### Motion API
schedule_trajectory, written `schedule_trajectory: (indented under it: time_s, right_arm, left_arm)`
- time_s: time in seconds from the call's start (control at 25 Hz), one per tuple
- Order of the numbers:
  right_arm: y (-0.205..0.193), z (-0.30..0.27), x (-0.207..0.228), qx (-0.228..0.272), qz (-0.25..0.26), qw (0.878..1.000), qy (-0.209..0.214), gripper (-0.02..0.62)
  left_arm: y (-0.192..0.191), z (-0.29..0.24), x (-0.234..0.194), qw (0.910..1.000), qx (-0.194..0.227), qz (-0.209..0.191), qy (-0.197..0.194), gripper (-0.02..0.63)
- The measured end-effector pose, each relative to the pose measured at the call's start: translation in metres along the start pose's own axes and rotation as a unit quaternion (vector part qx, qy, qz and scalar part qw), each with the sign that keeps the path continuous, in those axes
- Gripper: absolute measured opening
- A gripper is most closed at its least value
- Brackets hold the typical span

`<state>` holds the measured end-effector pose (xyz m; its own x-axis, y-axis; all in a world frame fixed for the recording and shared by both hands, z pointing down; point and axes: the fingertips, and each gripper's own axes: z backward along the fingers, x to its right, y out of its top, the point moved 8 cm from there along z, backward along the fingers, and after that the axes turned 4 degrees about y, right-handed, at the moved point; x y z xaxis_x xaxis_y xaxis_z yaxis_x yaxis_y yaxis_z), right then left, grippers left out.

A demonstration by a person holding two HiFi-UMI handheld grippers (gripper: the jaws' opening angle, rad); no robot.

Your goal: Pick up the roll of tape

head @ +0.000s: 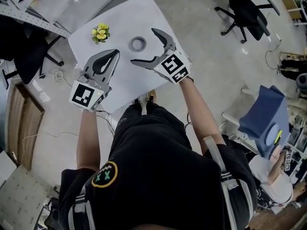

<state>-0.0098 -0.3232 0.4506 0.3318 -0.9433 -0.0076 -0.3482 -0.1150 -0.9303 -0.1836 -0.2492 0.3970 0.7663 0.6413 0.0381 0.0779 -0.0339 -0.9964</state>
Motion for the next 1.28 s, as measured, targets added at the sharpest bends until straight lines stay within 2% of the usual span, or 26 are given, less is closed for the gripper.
schedule_trajectory:
  time_s: [0.36, 0.64, 0.84, 1.08, 1.28]
  right_arm:
    - [-0.038, -0.054, 0.013, -0.076, 0.026, 0.996, 0.041, 0.598]
    - [-0.079, -0.093, 0.019, -0.157, 0.052, 0.983, 0.079, 0.598]
    - [-0.116, -0.118, 0.021, -0.224, 0.068, 0.965, 0.120, 0.597]
    - [-0.164, -0.140, 0.023, -0.313, 0.089, 0.932, 0.163, 0.595]
    - [-0.190, -0.155, 0.022, -0.356, 0.114, 0.909, 0.184, 0.583]
  left_arm:
    - [-0.002, -0.008, 0.001, 1.0000, 0.001, 0.002, -0.003, 0.018]
    - [-0.005, -0.011, 0.001, 1.0000, -0.001, 0.005, -0.004, 0.018]
    - [-0.007, -0.012, 0.001, 1.0000, -0.003, 0.006, -0.001, 0.019]
    - [-0.007, -0.013, 0.002, 1.0000, -0.005, 0.006, 0.001, 0.018]
    - [-0.006, -0.013, 0.001, 0.9999, -0.009, 0.009, 0.005, 0.018]
